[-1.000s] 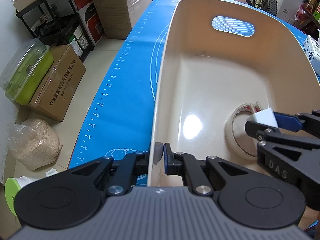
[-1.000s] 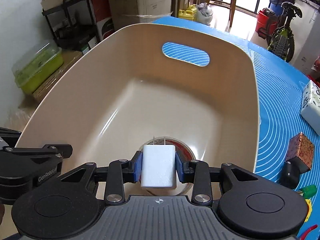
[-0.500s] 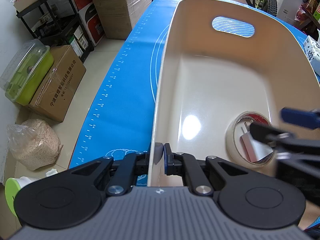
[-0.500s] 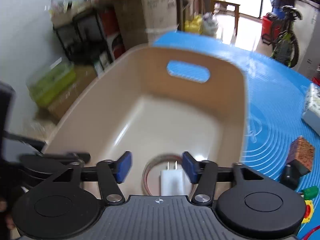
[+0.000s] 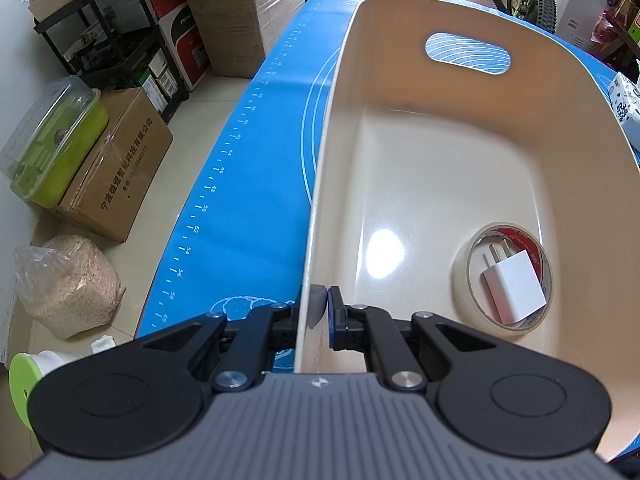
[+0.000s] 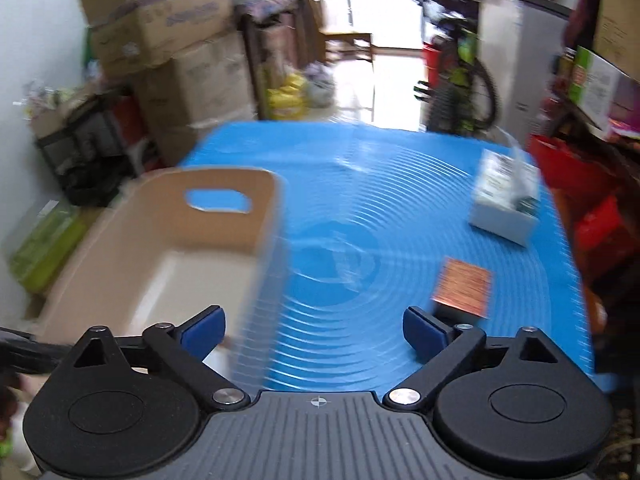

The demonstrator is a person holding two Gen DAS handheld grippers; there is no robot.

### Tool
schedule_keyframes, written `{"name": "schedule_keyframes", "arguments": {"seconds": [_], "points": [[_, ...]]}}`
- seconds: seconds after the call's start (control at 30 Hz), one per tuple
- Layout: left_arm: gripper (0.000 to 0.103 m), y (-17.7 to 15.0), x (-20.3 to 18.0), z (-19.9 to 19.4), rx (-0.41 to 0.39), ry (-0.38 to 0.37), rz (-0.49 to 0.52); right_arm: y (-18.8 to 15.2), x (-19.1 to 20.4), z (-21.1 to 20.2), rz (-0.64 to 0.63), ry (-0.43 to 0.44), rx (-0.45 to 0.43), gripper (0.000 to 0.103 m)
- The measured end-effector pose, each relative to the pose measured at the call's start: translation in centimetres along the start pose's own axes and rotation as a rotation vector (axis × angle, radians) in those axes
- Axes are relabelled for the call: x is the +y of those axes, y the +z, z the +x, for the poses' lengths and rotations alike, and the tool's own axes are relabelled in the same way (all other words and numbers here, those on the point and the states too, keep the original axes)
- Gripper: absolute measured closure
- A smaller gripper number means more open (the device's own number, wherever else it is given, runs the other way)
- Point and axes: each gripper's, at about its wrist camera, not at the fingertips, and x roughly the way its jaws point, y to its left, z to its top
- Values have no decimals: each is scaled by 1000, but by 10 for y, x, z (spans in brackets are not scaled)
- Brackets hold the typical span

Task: Organize rigid objects
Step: 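Move the right gripper to the yellow toy piece and grasp it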

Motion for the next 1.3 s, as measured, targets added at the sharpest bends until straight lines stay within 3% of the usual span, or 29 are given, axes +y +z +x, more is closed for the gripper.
{"name": "schedule_keyframes", "arguments": {"seconds": [0.3, 0.63, 0.97, 1.3], "points": [[93, 1, 0, 1, 4, 2, -12, -29, -53, 33, 14, -169, 139, 4], [93, 1, 0, 1, 6, 4, -14, -52, -72, 71, -43, -181, 273, 2], [92, 1, 0, 1, 7, 2, -16, -50, -79, 70, -53, -178, 234, 2], [92, 1, 0, 1, 8, 7, -18, -44, -123, 62, 244, -163, 234, 4]]}}
